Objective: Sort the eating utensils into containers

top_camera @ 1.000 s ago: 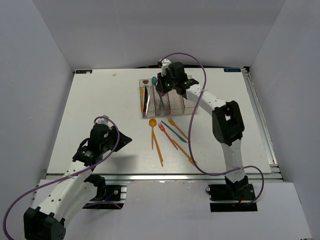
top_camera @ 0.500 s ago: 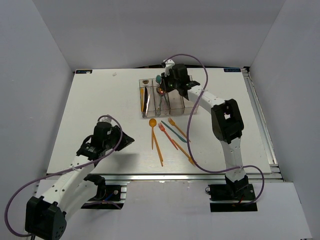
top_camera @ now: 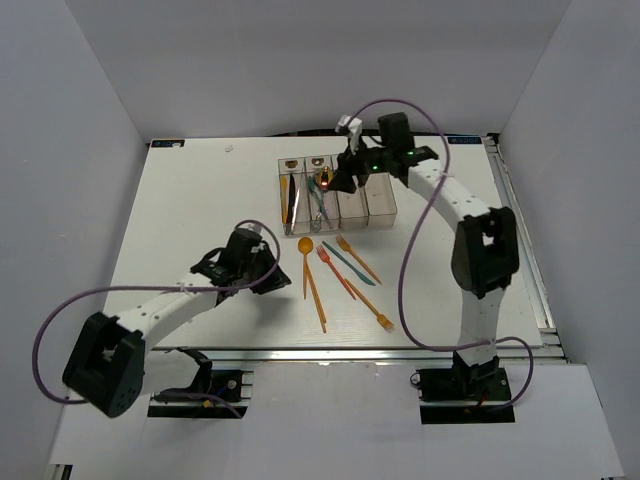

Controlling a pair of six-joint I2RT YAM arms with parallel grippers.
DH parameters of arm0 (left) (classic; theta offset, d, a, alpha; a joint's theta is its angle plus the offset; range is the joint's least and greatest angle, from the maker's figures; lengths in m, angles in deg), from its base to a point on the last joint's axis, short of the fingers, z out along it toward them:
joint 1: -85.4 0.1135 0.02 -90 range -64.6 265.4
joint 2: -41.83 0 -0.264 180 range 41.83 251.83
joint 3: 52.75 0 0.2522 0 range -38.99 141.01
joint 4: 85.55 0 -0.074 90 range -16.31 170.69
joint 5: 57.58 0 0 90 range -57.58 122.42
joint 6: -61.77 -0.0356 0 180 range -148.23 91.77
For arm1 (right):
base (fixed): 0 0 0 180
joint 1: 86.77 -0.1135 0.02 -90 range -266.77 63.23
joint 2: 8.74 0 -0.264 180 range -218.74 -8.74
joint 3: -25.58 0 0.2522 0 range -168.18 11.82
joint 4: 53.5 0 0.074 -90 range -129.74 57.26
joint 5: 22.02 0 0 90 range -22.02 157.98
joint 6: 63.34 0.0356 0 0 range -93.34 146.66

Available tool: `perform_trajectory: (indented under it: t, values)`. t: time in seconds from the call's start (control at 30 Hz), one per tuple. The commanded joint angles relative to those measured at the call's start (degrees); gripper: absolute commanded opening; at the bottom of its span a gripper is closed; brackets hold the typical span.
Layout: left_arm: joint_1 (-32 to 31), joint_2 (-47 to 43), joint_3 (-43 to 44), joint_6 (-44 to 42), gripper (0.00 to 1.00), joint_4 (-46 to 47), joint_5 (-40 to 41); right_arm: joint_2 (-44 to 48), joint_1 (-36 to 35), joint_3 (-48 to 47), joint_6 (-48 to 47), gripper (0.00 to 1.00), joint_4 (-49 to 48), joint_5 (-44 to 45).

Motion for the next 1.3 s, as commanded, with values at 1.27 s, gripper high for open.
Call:
perform_trajectory:
  t: [1.27]
  values:
    - [-6.6, 43.7, 40.3, -16.1, 0.3, -10.9, 19.2, 29.9, 13.2, 31.7, -8.9, 0.64, 4.3, -16.7]
